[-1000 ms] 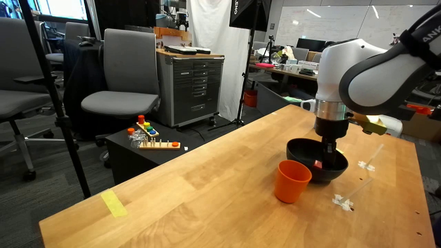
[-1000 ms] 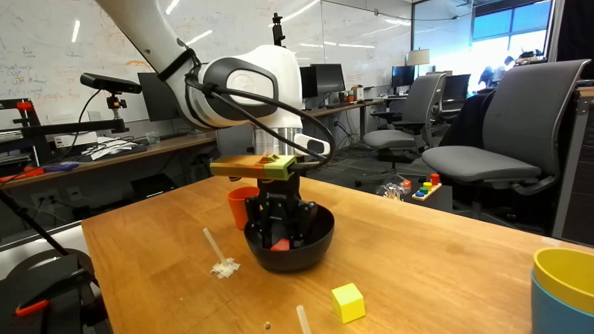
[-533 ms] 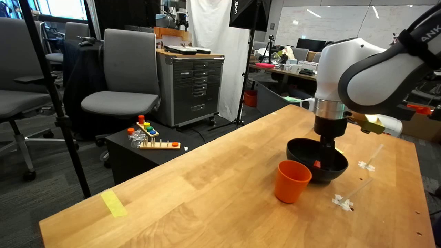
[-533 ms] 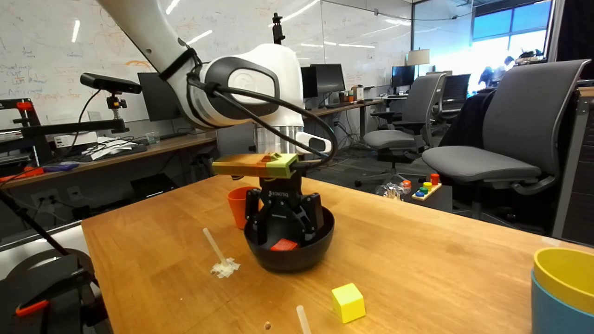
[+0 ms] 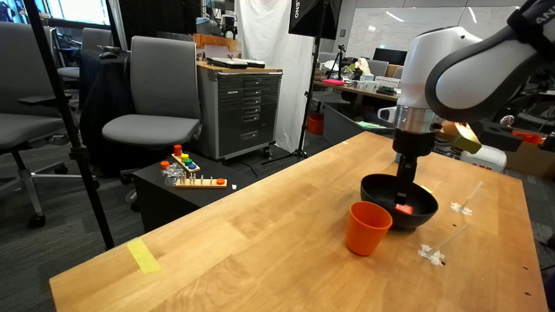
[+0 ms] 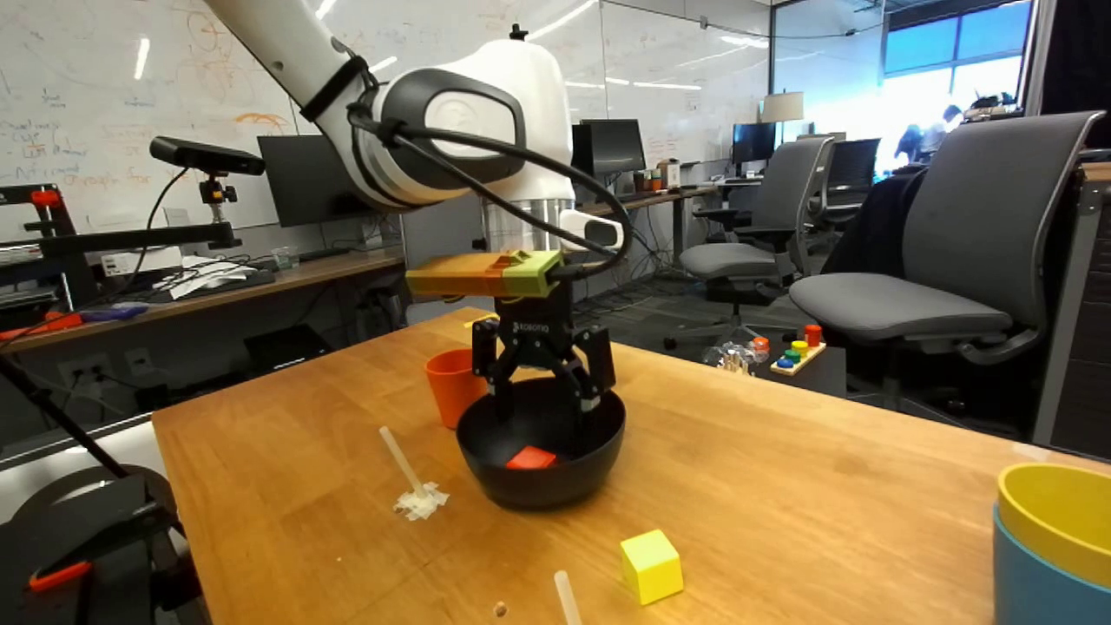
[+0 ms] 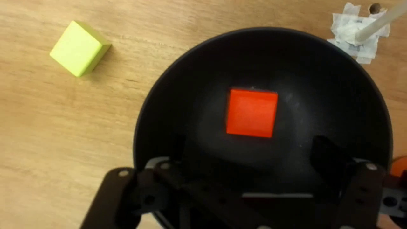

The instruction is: Pick the orange and yellow blocks and put them in the bowl

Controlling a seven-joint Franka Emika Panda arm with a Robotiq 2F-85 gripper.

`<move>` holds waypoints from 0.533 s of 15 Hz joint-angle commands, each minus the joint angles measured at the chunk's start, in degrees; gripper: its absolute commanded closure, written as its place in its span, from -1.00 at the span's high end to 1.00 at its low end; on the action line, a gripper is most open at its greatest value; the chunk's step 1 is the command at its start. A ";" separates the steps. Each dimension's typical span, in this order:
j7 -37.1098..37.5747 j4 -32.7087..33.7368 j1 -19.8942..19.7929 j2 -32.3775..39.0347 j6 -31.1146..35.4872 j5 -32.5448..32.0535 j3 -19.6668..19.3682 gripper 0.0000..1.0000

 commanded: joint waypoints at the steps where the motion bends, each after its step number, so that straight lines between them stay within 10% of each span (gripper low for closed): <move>1: -2.68 0.44 -1.82 -4.20 -1.78 4.20 1.38 1.00; 8: 6.39 3.78 -3.21 -5.17 -0.52 6.17 -3.11 1.00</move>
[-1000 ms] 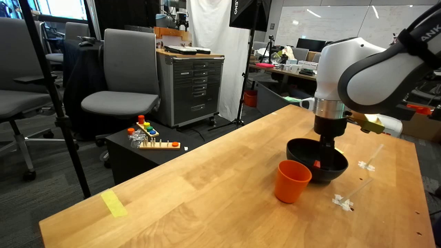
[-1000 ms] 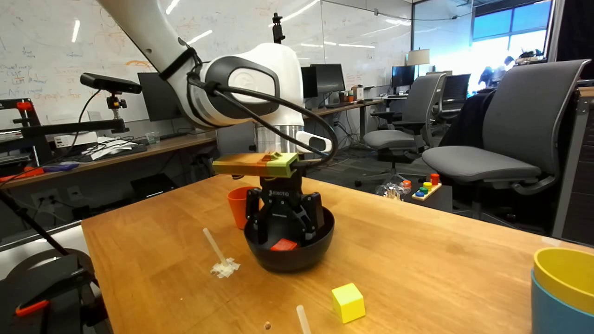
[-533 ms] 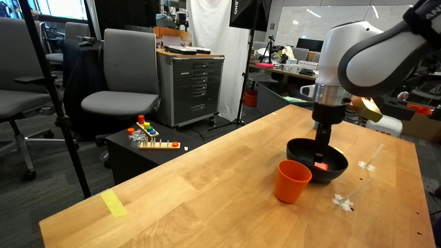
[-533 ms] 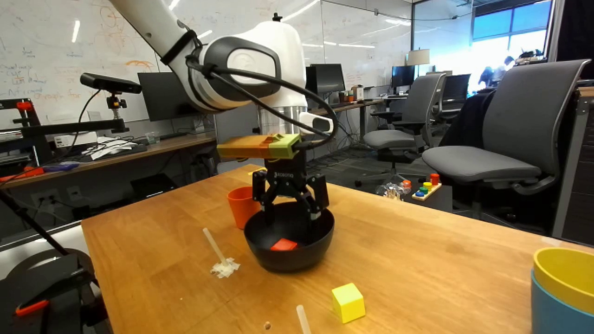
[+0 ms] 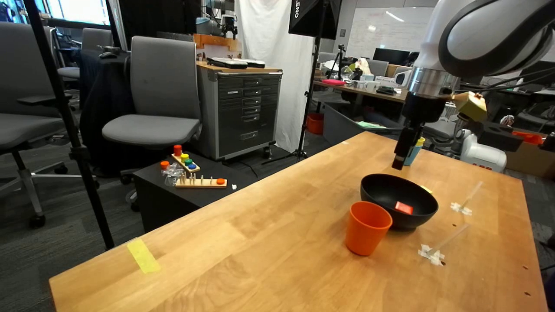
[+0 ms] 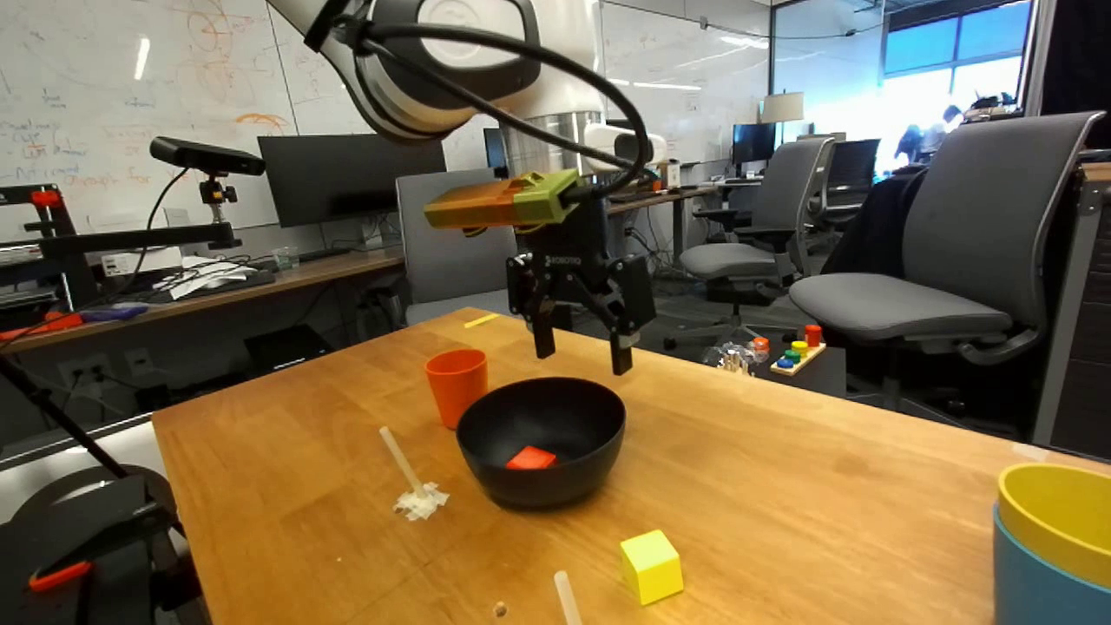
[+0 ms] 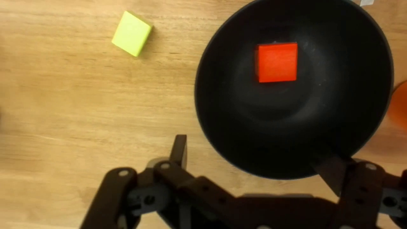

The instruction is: Pick the orange and yellow blocks and put them in the bowl

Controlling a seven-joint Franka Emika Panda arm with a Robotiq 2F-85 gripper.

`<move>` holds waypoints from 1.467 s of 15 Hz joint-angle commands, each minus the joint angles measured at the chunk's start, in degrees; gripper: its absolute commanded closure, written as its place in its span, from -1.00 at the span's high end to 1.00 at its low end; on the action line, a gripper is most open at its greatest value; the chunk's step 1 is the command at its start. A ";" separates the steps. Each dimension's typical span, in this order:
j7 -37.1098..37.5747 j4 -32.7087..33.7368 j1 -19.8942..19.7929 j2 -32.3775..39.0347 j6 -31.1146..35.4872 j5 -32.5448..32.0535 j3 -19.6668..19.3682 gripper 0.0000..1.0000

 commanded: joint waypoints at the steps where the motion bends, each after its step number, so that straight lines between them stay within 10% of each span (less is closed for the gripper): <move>1: 6.73 2.31 -1.11 0.39 -0.14 0.94 -2.72 1.00; 22: 31.44 4.16 -0.38 6.91 -0.97 -3.13 -9.40 1.00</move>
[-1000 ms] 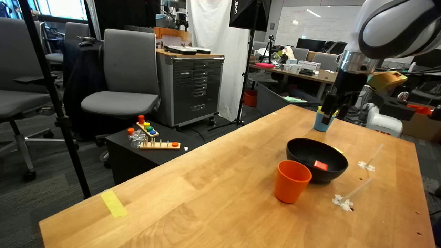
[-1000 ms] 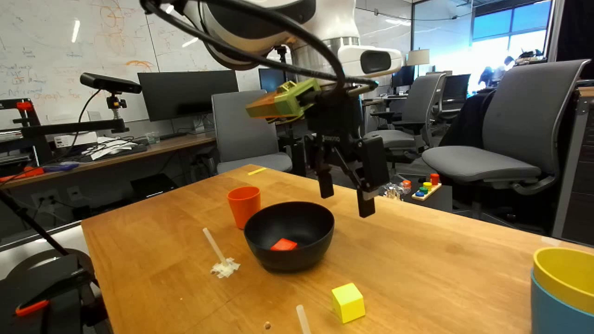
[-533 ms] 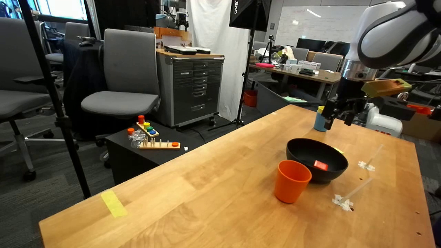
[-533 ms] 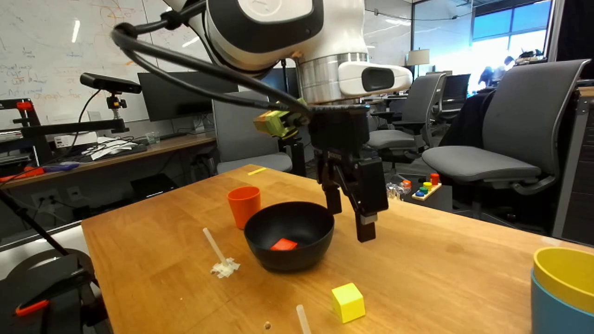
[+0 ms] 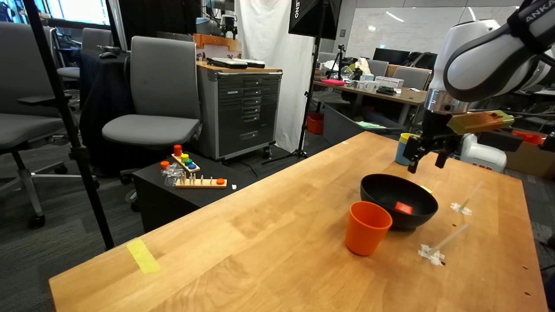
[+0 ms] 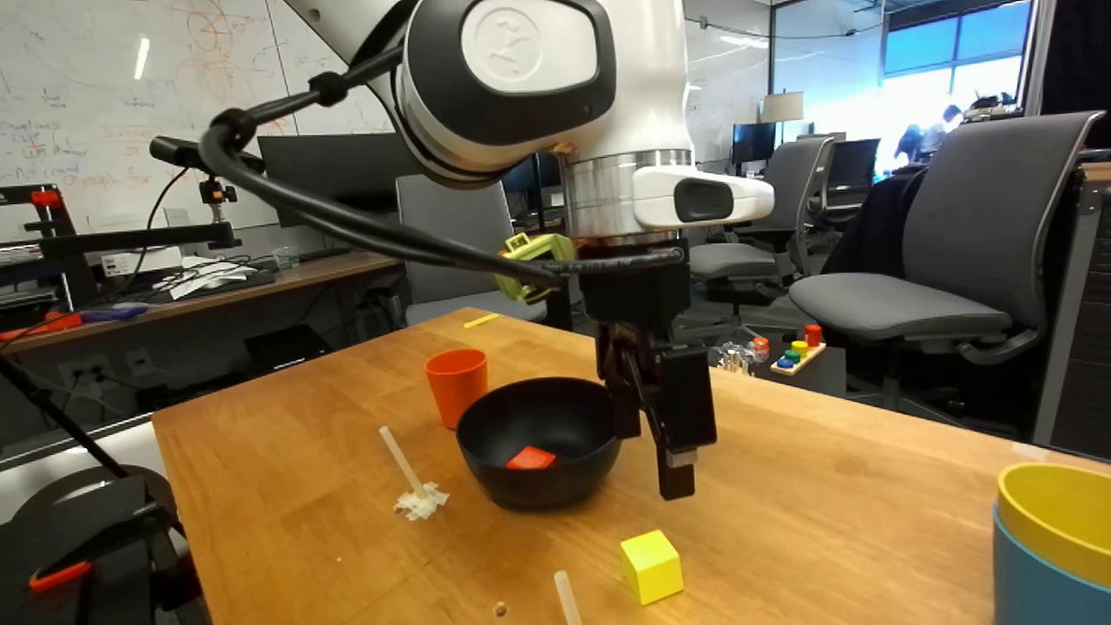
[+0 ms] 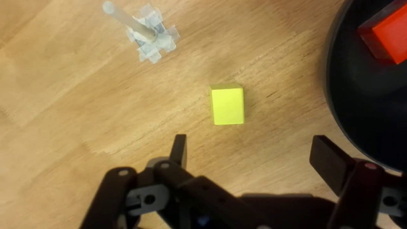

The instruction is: Pick the orange and yellow blocks and put them in the bowl

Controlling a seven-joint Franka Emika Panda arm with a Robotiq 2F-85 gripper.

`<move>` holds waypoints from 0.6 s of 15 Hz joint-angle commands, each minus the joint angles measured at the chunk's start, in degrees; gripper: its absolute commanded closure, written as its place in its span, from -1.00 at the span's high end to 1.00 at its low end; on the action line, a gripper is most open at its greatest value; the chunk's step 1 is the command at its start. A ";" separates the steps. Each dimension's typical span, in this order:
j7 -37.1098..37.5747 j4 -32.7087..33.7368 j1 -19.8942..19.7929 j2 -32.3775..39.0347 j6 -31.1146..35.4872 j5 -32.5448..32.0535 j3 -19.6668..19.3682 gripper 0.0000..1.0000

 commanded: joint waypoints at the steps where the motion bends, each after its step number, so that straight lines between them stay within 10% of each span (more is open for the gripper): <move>1: 2.38 1.51 1.13 1.02 -1.05 -0.75 -1.28 1.00; 9: 3.30 1.35 1.07 2.94 -0.92 -0.58 -1.48 1.00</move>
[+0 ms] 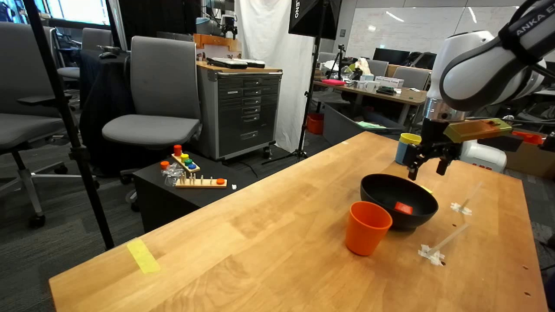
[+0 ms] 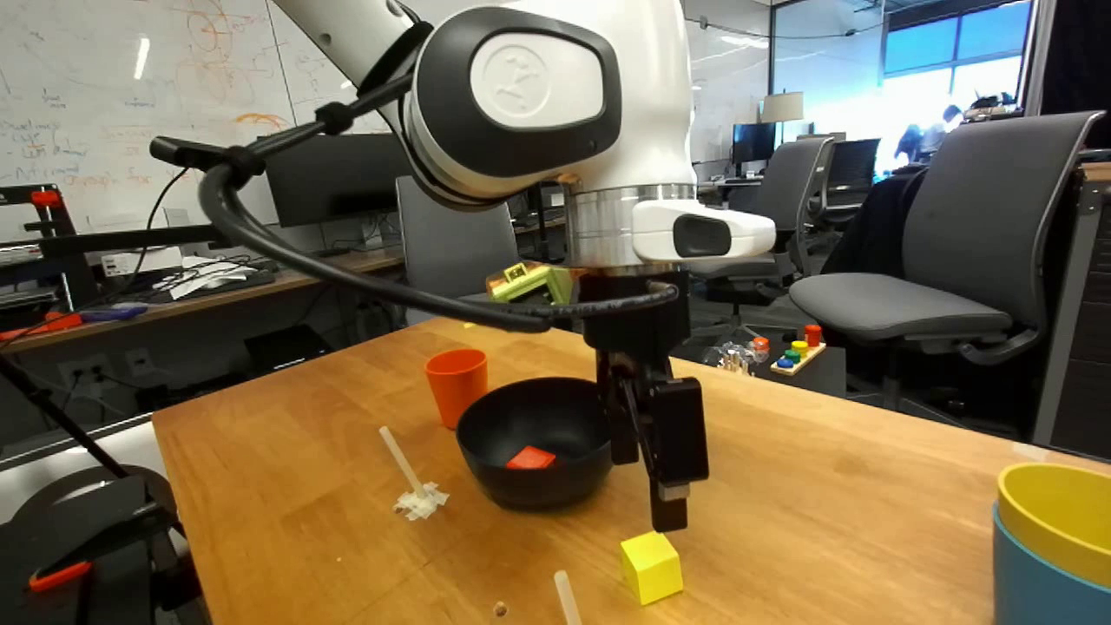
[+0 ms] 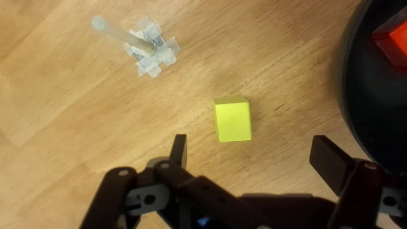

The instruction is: Pick the orange and yellow blocks and put them in the bowl

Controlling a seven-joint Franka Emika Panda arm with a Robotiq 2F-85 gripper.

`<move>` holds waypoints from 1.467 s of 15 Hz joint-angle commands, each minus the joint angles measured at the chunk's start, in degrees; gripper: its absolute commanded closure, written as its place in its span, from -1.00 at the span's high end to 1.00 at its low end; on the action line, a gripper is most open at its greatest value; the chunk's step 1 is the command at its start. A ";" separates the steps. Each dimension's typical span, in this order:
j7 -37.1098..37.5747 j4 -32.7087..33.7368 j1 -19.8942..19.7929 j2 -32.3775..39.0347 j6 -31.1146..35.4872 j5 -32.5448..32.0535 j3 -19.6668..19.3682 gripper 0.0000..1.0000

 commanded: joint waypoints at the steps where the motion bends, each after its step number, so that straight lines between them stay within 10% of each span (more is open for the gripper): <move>1: 1.45 1.16 1.06 1.09 -0.97 -0.62 -1.28 1.00; 22: 0.90 3.63 0.33 6.59 -0.59 0.03 -2.27 1.00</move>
